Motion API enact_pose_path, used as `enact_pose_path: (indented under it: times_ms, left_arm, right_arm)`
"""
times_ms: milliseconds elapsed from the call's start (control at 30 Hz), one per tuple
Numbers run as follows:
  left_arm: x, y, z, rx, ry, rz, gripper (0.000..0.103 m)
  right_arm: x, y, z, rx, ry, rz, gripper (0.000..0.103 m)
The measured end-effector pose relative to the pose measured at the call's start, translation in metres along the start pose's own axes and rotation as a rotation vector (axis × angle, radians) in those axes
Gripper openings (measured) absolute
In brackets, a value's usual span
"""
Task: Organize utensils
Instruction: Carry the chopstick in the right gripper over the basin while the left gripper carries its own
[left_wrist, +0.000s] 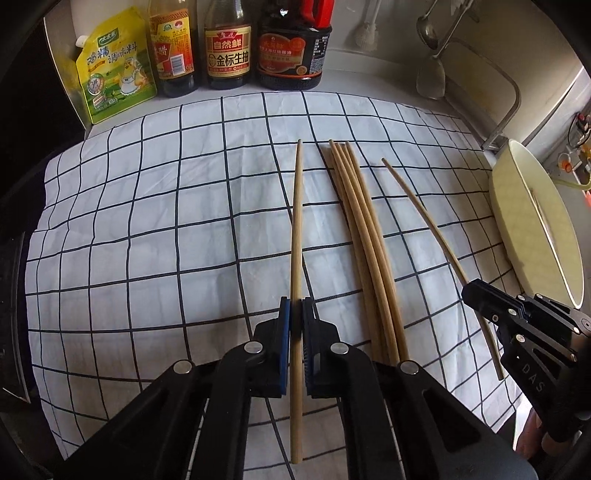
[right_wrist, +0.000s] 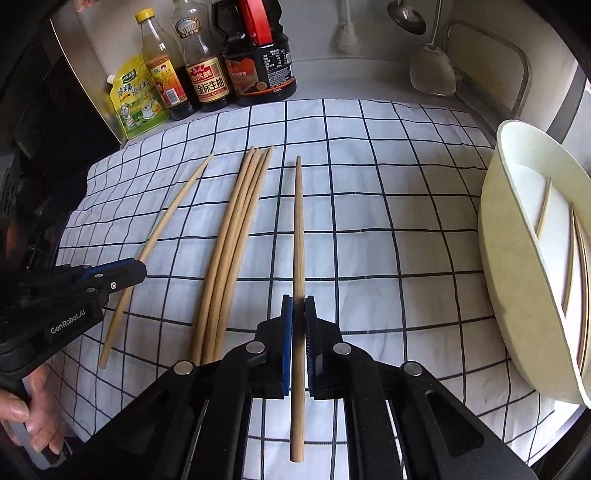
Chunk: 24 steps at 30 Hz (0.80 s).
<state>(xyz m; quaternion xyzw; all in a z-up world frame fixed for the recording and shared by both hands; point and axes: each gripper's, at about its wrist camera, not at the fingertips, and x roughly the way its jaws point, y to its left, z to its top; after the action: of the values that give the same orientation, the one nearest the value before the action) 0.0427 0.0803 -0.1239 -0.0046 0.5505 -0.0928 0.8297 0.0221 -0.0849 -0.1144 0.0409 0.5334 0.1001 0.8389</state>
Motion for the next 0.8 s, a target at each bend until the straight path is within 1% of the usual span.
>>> enact_pose_path:
  times_ms: [200,367,467,600,800]
  left_arm:
    - [-0.027,-0.016,0.007,0.017,-0.033,-0.028,0.007]
    - [-0.048,-0.038,0.018,0.049,-0.083,-0.045,0.007]
    - [-0.058,-0.057,0.027,0.082,-0.109,-0.068,0.007]
    - [-0.063,-0.096,0.037,0.158,-0.124,-0.106,0.007]
    - [-0.066,-0.172,0.052,0.301,-0.135,-0.195,0.007]
  right_arm:
    - [-0.034,-0.002,-0.002,0.003,-0.034,0.036,0.006]
    - [-0.064,-0.015,0.000,0.016,-0.088,0.030,0.006]
    - [-0.084,-0.032,0.001,0.042,-0.125,0.012,0.006]
    - [-0.109,-0.064,-0.001,0.094,-0.172,-0.033,0.006]
    - [-0.137,-0.129,-0.018,0.221,-0.218,-0.110,0.006]
